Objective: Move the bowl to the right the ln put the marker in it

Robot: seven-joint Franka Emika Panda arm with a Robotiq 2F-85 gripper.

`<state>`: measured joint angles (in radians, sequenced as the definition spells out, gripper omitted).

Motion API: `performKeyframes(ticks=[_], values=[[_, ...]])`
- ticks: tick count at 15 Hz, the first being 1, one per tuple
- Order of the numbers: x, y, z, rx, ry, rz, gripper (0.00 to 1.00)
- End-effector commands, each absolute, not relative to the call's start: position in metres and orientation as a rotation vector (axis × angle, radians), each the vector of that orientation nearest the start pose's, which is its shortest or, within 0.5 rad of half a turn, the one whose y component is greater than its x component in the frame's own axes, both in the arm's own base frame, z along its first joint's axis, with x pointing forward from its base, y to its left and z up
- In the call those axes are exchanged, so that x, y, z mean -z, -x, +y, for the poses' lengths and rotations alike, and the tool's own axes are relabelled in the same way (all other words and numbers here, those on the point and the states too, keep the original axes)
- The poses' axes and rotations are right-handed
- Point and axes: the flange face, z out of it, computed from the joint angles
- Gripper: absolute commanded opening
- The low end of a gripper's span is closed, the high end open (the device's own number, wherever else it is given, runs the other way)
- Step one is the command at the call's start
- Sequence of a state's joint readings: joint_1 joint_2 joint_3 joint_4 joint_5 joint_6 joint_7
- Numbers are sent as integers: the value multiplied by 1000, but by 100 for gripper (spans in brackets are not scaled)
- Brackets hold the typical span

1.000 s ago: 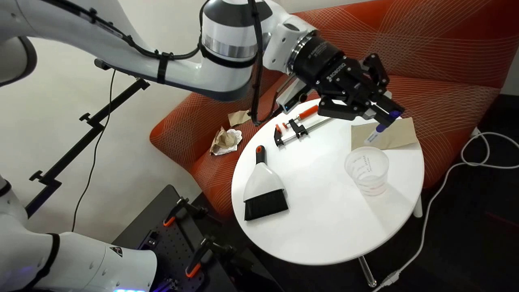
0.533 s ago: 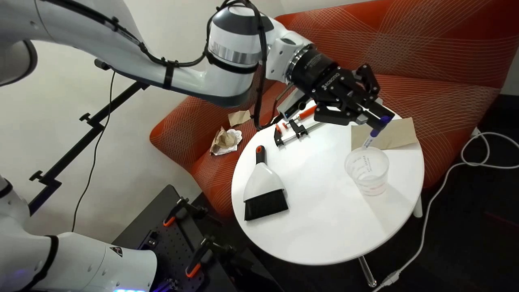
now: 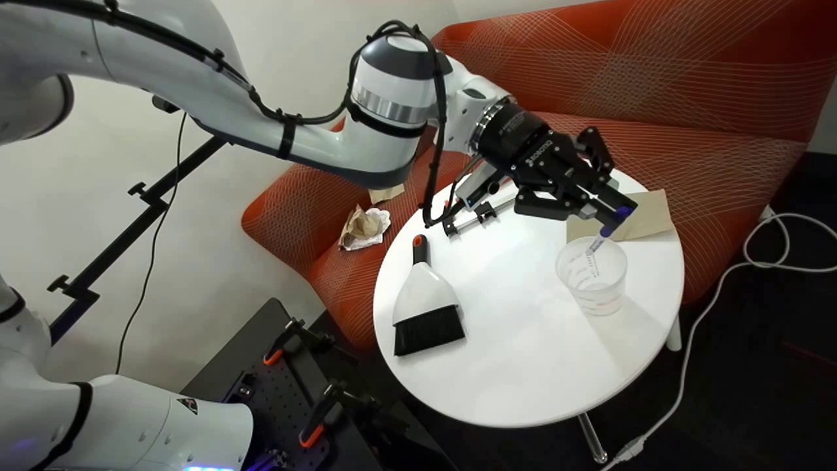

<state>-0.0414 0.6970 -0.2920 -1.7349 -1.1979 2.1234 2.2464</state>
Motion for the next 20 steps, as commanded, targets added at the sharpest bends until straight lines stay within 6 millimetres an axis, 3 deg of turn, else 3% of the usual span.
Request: performKeyframes(ticks=[1, 17, 18, 19, 20], values=[[-187, -620, -236, -860, -1423, -1576, 5], [-122, -627, -232, -777, -1435, -1517, 5], [-119, -627, -232, -773, -1436, -1514, 12], [-118, -628, -231, -774, -1435, -1515, 43], [-118, -628, -231, -776, -1433, -1516, 44]])
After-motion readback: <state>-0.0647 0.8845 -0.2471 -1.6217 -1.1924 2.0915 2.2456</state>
